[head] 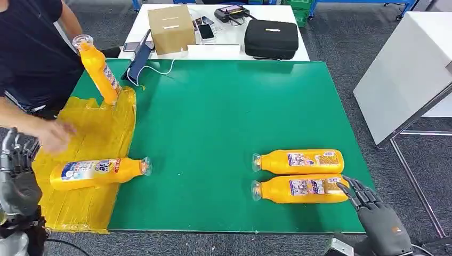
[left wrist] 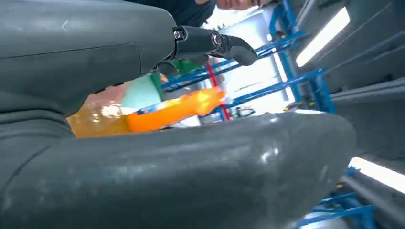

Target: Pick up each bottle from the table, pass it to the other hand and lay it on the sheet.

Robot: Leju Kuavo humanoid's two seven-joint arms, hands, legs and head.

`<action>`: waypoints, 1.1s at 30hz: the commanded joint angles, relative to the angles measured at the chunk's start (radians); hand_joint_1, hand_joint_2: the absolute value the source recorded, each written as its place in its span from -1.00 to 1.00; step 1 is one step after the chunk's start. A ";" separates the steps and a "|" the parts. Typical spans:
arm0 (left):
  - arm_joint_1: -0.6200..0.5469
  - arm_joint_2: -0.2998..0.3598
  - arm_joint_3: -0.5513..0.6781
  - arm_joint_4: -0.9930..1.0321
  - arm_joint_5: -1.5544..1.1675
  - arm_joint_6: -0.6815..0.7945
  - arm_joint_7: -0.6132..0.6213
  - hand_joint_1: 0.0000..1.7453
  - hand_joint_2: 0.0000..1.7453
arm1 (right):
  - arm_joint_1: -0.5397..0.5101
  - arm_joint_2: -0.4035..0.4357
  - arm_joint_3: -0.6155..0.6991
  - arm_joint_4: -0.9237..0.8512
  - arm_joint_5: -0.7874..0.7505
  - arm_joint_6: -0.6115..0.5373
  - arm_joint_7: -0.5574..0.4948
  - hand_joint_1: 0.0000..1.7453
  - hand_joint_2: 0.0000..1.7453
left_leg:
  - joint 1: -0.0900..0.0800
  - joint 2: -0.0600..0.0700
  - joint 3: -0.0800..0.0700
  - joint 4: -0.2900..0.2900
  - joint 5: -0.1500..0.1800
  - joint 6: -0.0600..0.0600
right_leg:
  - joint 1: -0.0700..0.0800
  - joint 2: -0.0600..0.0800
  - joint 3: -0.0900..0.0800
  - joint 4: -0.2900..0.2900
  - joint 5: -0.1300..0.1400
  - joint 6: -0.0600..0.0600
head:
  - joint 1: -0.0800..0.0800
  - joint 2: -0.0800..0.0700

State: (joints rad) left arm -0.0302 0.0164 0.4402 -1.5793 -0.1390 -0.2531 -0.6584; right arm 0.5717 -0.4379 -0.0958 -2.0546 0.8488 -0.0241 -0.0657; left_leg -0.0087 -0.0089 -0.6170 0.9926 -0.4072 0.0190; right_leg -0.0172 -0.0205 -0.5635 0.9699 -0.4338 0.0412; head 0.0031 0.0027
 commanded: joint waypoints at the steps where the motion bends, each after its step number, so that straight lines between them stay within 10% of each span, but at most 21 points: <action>1: -0.048 -0.074 0.060 0.016 0.035 -0.050 0.010 -1.00 -1.00 | 0.009 -0.011 0.022 0.052 -0.002 0.014 0.019 -1.00 1.00 | 0.002 -0.001 0.003 0.000 -0.002 -0.002 | 0.002 0.000 0.005 -0.002 -0.001 -0.002 | 0.000 0.000; 33: -0.046 -0.073 0.061 0.016 0.035 -0.050 0.010 -1.00 -1.00 | 0.009 -0.011 0.022 0.051 -0.003 0.014 0.019 -1.00 1.00 | 0.002 0.000 0.003 0.000 -0.001 -0.002 | 0.002 0.000 0.004 -0.002 -0.001 -0.002 | 0.000 0.000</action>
State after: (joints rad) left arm -0.0456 -0.0301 0.4765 -1.5850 -0.1049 -0.2976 -0.6538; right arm 0.5814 -0.4570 -0.0835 -2.0462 0.8480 -0.0168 -0.0511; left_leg -0.0087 -0.0087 -0.6171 0.9926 -0.4073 0.0190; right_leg -0.0172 -0.0205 -0.5637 0.9700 -0.4339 0.0413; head 0.0031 0.0027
